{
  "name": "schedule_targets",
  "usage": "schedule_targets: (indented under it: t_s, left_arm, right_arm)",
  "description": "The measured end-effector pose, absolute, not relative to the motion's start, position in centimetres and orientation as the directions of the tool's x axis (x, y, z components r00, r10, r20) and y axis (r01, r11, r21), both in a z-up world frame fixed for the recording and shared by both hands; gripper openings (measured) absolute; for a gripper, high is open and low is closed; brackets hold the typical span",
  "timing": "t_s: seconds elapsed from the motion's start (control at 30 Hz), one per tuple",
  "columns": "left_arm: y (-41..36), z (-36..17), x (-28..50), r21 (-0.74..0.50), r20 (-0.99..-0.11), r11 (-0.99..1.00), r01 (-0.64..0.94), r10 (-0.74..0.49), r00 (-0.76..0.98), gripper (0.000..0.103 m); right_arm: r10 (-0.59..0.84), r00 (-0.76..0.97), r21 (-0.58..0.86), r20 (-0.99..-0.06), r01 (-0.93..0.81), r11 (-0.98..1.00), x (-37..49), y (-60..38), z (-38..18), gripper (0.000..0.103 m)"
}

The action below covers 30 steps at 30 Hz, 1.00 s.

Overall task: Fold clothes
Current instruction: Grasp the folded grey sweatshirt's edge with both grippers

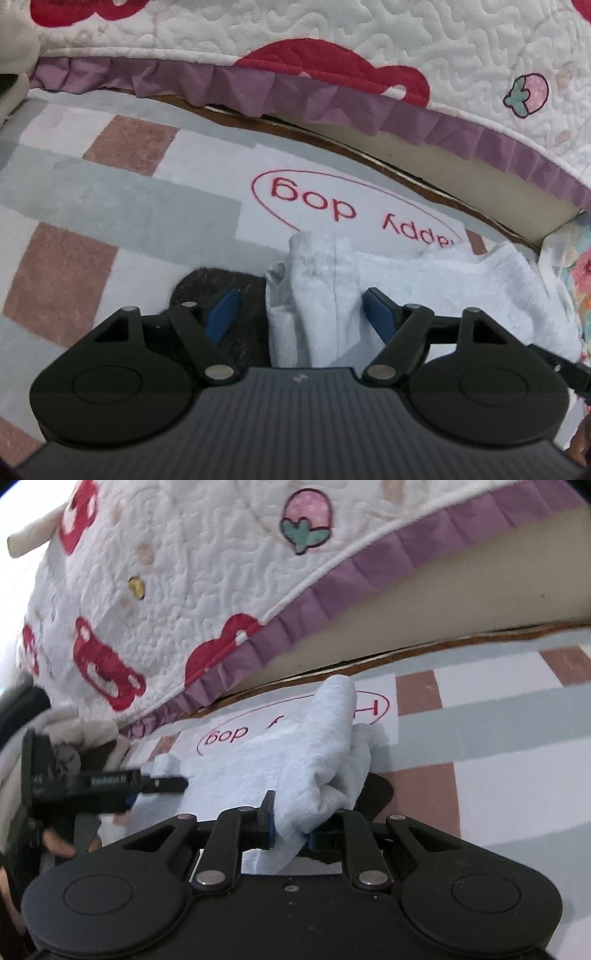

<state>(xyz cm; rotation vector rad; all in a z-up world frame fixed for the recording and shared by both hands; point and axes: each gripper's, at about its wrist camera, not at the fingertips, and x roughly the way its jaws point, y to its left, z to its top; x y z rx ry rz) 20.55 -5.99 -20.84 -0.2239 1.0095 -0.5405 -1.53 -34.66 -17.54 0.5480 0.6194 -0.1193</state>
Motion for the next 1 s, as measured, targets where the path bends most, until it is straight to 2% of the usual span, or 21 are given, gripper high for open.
schedule_targets:
  t_s: [0.03, 0.07, 0.1, 0.23, 0.33, 0.43, 0.5, 0.53, 0.57, 0.63, 0.73, 0.9, 1.0]
  left_arm:
    - [-6.0, -20.9, 20.7, -0.428, -0.738, 0.844, 0.324, -0.533, 0.413, 0.072]
    - [-5.9, -21.0, 20.8, -0.454, -0.732, 0.830, 0.324, -0.555, 0.395, 0.048]
    - [-5.7, -21.1, 20.6, -0.491, -0.723, 0.812, 0.316, -0.582, 0.374, 0.031]
    - [-5.3, -19.8, 17.9, -0.515, -0.715, 0.806, 0.291, -0.592, 0.372, 0.022]
    - [-5.8, -19.4, 15.3, -0.544, -0.724, 0.791, 0.281, -0.612, 0.318, 0.021]
    - [-6.1, -20.0, 14.3, -0.542, -0.751, 0.807, 0.234, -0.590, 0.297, 0.033]
    - [-5.5, -20.3, 14.3, -0.571, -0.754, 0.801, 0.179, -0.598, 0.270, 0.045]
    - [-5.2, -20.5, 14.3, -0.588, -0.753, 0.794, 0.153, -0.606, 0.257, 0.046]
    - [-4.7, -20.9, 14.3, -0.608, -0.747, 0.784, 0.128, -0.619, 0.243, 0.049]
    - [-4.0, -21.7, 14.5, -0.638, -0.734, 0.766, 0.083, -0.637, 0.234, 0.056]
    - [-3.6, -22.1, 14.7, -0.658, -0.716, 0.751, 0.051, -0.645, 0.269, 0.056]
    - [-5.6, -20.8, 14.8, -0.510, -0.742, 0.840, 0.185, -0.538, 0.400, 0.062]
    - [-6.3, -20.9, 15.3, -0.487, -0.732, 0.849, 0.207, -0.526, 0.433, 0.060]
  right_arm:
    - [0.057, 0.812, 0.450, -0.581, 0.262, 0.853, -1.5, -34.7, -17.6, 0.017]
    - [0.060, 0.813, 0.453, -0.580, 0.260, 0.853, -1.6, -34.8, -17.7, 0.017]
    - [0.062, 0.813, 0.455, -0.579, 0.259, 0.852, -1.6, -34.9, -17.8, 0.017]
    - [0.032, 0.822, 0.409, -0.568, 0.248, 0.878, -1.1, -35.4, -16.1, 0.016]
    - [-0.031, 0.806, 0.343, -0.590, 0.286, 0.895, 0.0, -37.4, -15.2, 0.016]
    - [-0.038, 0.759, 0.328, -0.650, 0.326, 0.887, 1.7, -40.3, -15.7, 0.020]
    - [-0.028, 0.732, 0.355, -0.681, 0.363, 0.861, 2.2, -41.3, -16.8, 0.032]
    - [-0.036, 0.727, 0.366, -0.685, 0.386, 0.847, 2.1, -41.5, -17.1, 0.036]
    - [-0.048, 0.726, 0.375, -0.686, 0.410, 0.831, 1.8, -41.6, -17.4, 0.045]
    - [-0.023, 0.729, 0.437, -0.684, 0.435, 0.787, 1.0, -41.9, -17.9, 0.048]
    - [0.034, 0.738, 0.537, -0.674, 0.458, 0.708, -0.4, -42.3, -18.8, 0.049]
    - [0.091, 0.763, 0.641, -0.639, 0.464, 0.612, -1.6, -42.4, -19.9, 0.050]
    - [0.100, 0.772, 0.663, -0.628, 0.463, 0.588, -1.4, -42.2, -20.4, 0.051]
